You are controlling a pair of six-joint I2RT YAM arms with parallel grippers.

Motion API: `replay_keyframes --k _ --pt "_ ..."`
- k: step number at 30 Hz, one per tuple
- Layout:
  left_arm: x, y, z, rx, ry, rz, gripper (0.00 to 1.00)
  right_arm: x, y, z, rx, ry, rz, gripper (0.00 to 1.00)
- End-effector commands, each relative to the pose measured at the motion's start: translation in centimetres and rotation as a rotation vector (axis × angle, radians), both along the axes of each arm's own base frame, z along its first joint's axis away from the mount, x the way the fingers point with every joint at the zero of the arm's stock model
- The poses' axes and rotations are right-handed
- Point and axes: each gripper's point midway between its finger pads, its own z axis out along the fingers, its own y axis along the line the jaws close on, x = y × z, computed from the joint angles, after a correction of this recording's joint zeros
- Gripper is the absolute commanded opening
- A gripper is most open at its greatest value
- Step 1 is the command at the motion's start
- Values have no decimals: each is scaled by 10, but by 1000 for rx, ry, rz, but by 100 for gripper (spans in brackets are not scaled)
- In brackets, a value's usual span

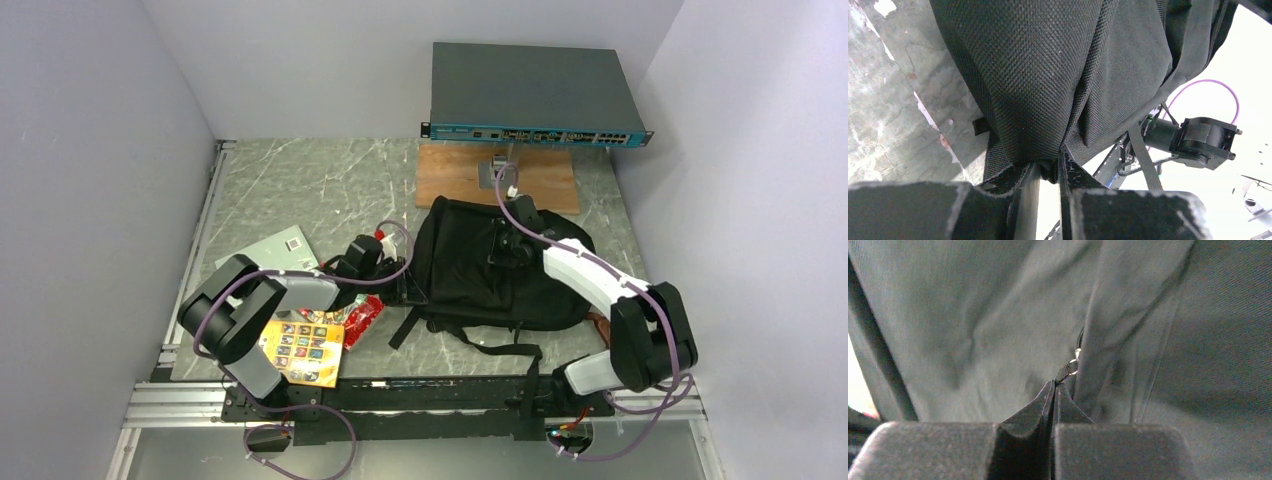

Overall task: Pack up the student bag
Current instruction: Unzip the student bag at the center of the board, then move the student bag to the center of the board.

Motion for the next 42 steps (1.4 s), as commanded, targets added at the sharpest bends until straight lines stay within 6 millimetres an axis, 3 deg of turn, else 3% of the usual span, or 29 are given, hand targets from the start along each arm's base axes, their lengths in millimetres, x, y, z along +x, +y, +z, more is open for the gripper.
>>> replay_keyframes --k 1,5,9,13,18,22,23,25,29,32,35,38,42 --pt "15 -15 23 -76 -64 0 0 -65 17 -1 86 155 211 0" --pt "21 -12 26 -110 -88 80 0 -126 29 -6 169 237 257 0" --pt "24 -9 29 -126 -105 114 0 -168 36 -6 161 299 277 0" --pt "26 -3 29 -107 -132 152 0 -194 28 -2 121 341 276 0" --pt "23 5 28 -121 -153 188 0 -206 15 -7 89 354 283 0" --pt "19 0 35 -139 -167 138 0 -192 28 -4 124 289 319 0" --pt "18 1 37 -141 -177 134 2 -184 27 -3 114 268 294 12" --pt "20 2 41 -124 -195 128 9 -168 32 3 143 229 265 24" --pt "20 5 54 -120 -243 128 34 -129 21 30 60 124 120 49" --pt "15 10 61 -107 -272 113 57 -99 -8 49 -53 6 -8 68" --pt "5 18 70 -64 -302 85 71 -75 -37 59 -78 -51 -96 70" --pt "-1 24 81 -37 -349 75 81 -57 -56 48 -68 -58 -134 69" --pt "0 30 92 -2 -386 82 87 -50 -52 20 -61 17 -92 69"
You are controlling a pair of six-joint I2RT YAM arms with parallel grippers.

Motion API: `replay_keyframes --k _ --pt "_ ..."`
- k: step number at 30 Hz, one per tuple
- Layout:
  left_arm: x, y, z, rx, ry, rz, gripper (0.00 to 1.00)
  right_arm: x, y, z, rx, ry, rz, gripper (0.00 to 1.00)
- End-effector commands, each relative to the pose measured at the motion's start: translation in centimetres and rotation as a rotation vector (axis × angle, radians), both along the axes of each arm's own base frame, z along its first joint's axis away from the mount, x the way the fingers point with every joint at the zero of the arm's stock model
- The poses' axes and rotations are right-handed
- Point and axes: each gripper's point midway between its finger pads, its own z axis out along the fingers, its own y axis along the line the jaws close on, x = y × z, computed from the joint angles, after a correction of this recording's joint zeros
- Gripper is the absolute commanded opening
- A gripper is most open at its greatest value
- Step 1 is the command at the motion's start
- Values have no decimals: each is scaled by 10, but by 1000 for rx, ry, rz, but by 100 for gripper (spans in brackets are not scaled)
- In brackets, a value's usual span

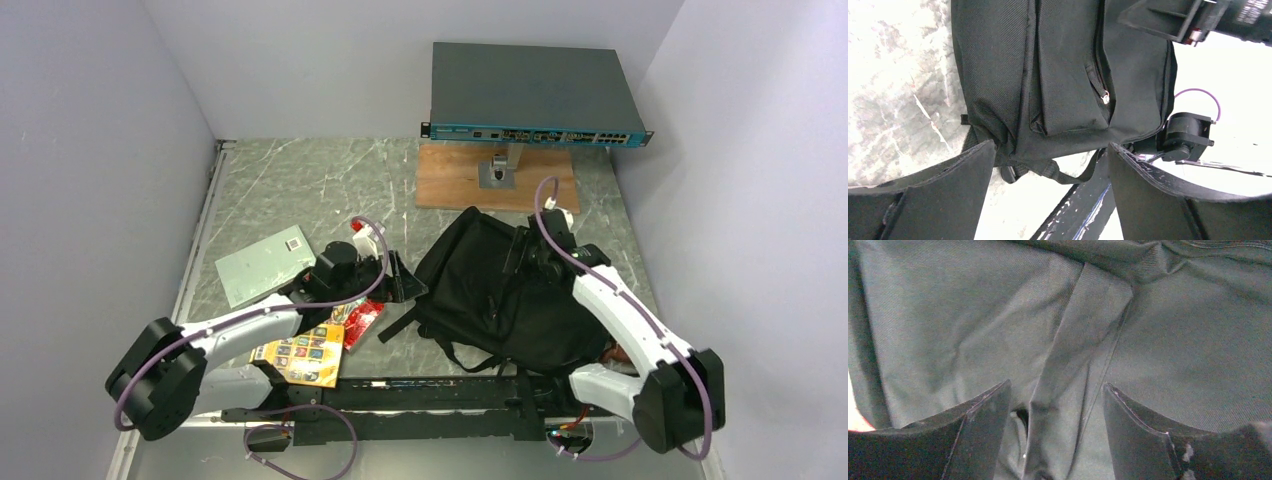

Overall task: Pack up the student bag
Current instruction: Move the student bag to the center of the board.

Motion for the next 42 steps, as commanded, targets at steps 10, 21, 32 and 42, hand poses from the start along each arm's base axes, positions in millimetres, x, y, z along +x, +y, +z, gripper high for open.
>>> replay_keyframes --k 10,21,32,42 --pt "3 -21 15 -20 -18 -83 89 12 -1 -52 -25 -12 40 36" --pt "12 14 18 97 -43 87 86 79 6 -7 -128 -248 154 0" --pt "25 114 3 357 -32 435 94 78 31 1 -126 -312 282 0" --pt "22 225 -5 475 73 794 98 46 -10 -15 -170 -246 72 17"
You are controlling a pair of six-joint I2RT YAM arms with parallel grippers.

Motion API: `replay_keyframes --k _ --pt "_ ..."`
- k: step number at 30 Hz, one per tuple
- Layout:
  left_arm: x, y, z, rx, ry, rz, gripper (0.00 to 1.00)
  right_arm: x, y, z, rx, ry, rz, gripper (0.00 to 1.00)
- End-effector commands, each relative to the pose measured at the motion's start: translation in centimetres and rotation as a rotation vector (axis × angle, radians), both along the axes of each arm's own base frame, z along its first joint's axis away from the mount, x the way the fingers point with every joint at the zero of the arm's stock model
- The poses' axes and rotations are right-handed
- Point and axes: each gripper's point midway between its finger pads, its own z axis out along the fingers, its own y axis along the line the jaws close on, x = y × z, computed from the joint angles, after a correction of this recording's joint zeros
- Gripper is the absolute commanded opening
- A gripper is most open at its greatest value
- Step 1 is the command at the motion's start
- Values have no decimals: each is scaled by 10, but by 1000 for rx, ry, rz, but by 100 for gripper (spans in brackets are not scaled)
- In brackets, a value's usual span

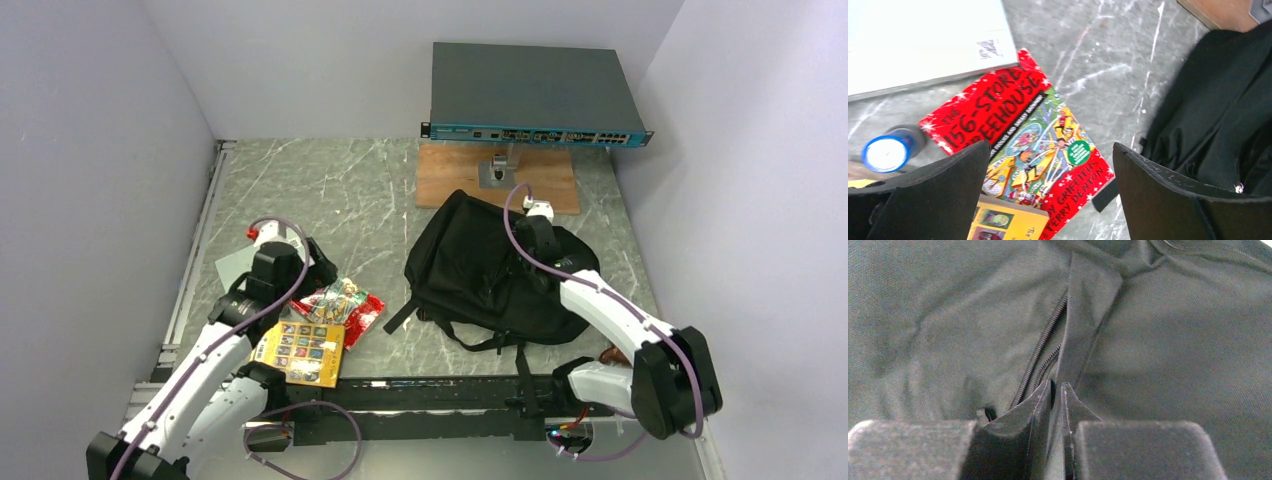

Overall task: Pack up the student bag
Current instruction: Move the student bag to the center of the board.

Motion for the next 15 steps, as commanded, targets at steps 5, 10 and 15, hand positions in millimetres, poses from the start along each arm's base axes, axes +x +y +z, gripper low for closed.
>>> replay_keyframes --k 5,10,15 --pt "-16 52 -3 108 71 238 100 -3 -5 6 125 -53 -52 15" --pt "-26 87 -9 220 146 393 100 -8 -1 -8 181 1 -59 0" --pt "-22 102 -9 224 159 404 100 -11 -10 -16 219 40 -119 0"
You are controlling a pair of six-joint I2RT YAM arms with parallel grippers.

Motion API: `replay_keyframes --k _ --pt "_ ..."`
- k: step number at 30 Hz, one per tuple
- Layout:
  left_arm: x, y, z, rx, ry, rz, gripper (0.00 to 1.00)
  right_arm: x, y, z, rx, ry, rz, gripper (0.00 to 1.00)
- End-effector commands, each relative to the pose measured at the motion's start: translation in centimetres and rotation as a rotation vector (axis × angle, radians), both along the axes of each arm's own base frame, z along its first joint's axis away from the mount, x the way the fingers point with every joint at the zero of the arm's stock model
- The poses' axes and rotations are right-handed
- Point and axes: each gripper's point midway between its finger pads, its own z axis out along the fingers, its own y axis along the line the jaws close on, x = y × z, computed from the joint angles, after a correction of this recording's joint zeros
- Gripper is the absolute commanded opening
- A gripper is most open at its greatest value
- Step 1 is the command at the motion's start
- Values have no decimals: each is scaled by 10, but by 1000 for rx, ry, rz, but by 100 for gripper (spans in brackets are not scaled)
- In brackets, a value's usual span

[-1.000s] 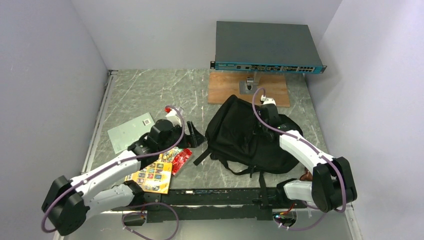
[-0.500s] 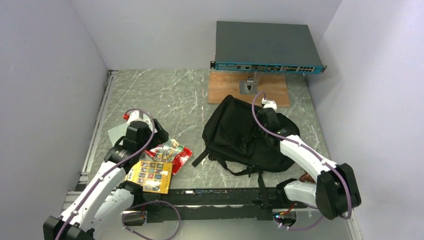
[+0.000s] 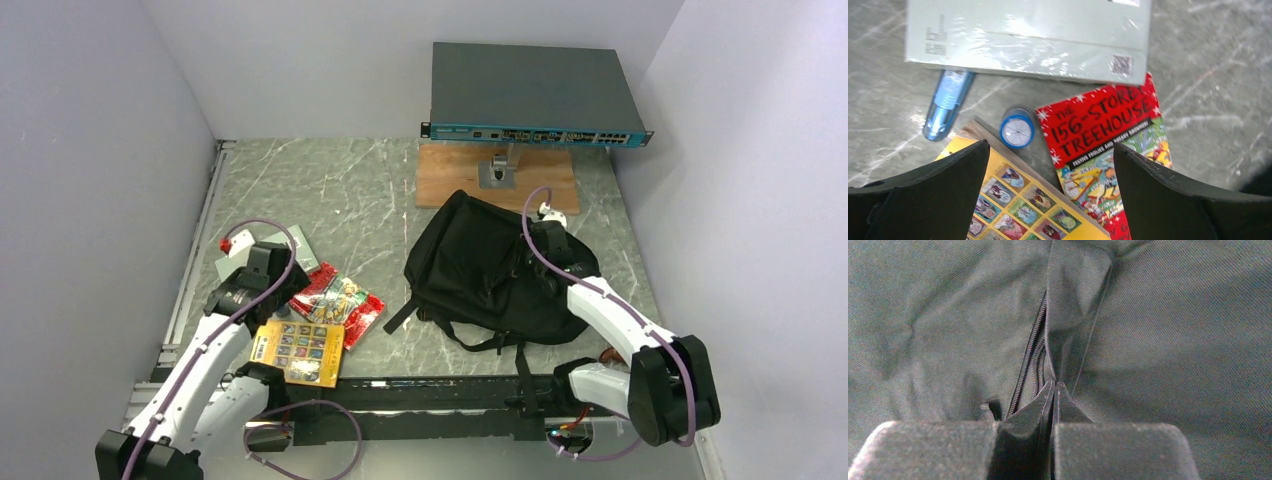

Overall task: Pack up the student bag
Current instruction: Move the student bag to the center of the board, then pick up the personal item from the center of the board.

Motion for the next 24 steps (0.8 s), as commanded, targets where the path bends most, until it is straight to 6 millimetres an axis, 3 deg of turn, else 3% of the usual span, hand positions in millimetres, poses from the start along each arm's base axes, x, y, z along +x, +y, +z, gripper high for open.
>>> replay_keyframes --k 1,5,9,17,20,22,24 --pt "6 20 13 9 -23 54 100 -1 -6 -6 75 32 -61 0" --pt "8 25 6 -41 -24 55 100 -4 -13 -16 182 58 -80 0" --pt "9 29 -2 -88 -2 75 100 -5 -7 -21 237 84 -46 0" --pt "11 30 -26 -159 66 110 98 0 0 -11 233 73 34 0" --pt "7 32 -34 -150 89 128 96 -1 -3 -4 173 49 56 27" --pt "11 32 -37 -152 68 121 90 0 -5 3 128 25 56 35" --pt "10 33 -43 -150 72 129 83 -1 -5 10 112 9 63 38"
